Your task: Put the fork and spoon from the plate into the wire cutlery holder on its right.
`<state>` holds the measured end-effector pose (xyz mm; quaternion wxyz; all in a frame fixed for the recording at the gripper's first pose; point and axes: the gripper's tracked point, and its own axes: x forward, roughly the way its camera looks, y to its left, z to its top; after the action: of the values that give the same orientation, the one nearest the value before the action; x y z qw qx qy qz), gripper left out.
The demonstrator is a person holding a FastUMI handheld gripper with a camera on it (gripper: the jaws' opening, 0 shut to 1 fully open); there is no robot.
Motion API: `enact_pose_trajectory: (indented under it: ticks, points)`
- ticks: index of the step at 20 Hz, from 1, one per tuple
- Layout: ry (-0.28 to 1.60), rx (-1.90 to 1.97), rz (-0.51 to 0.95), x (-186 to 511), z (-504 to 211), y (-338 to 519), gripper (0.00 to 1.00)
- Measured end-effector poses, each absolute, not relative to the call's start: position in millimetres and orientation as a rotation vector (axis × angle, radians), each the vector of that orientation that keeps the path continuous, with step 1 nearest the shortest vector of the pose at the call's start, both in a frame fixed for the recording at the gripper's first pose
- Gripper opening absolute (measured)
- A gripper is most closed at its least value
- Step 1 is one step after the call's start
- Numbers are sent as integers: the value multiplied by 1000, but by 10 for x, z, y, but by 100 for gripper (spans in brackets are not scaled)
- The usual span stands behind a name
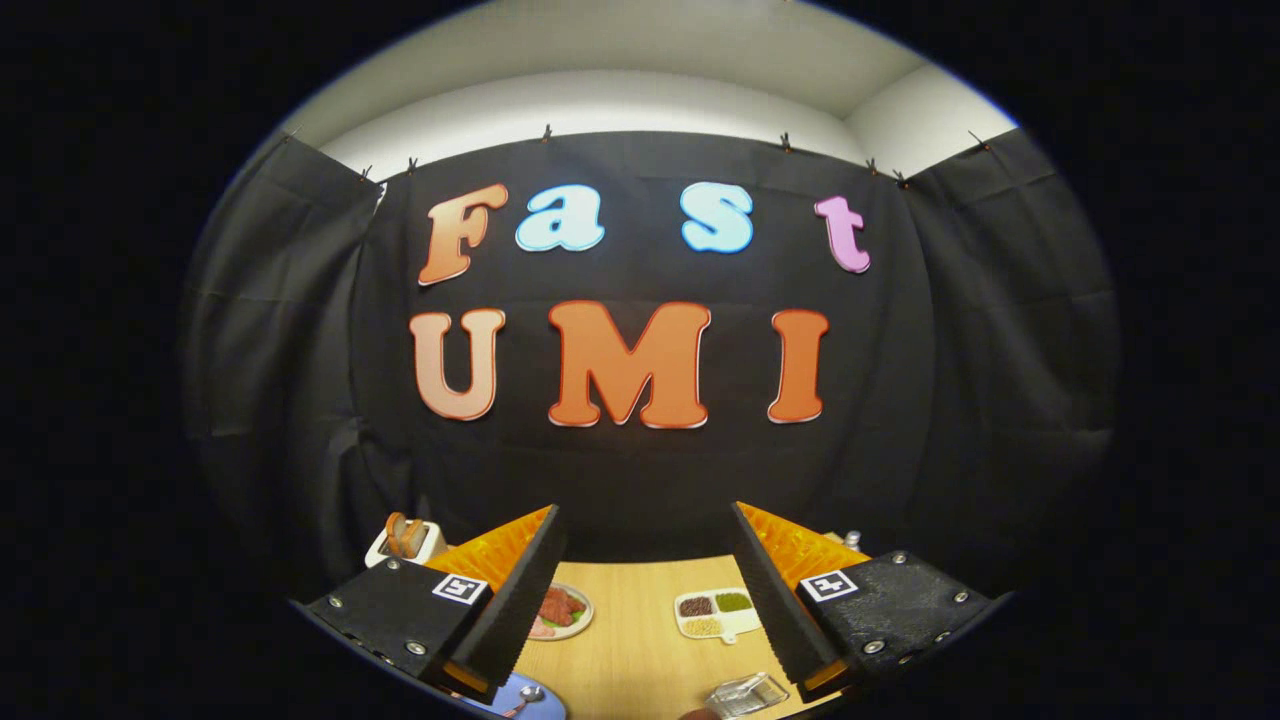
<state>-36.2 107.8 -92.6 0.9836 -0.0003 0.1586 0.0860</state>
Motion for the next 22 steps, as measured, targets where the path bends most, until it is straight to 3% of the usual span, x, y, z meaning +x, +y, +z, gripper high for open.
enact_pose_trajectory:
  ticks: [11, 15, 22]
  points:
    - [913, -35, 336, -1257, -2428, 1843, 97]
    - [1169, 10, 389, -1853, -2894, 2115, 85]
    - [1408, -41, 391, -2535, -3599, 2316, 81]
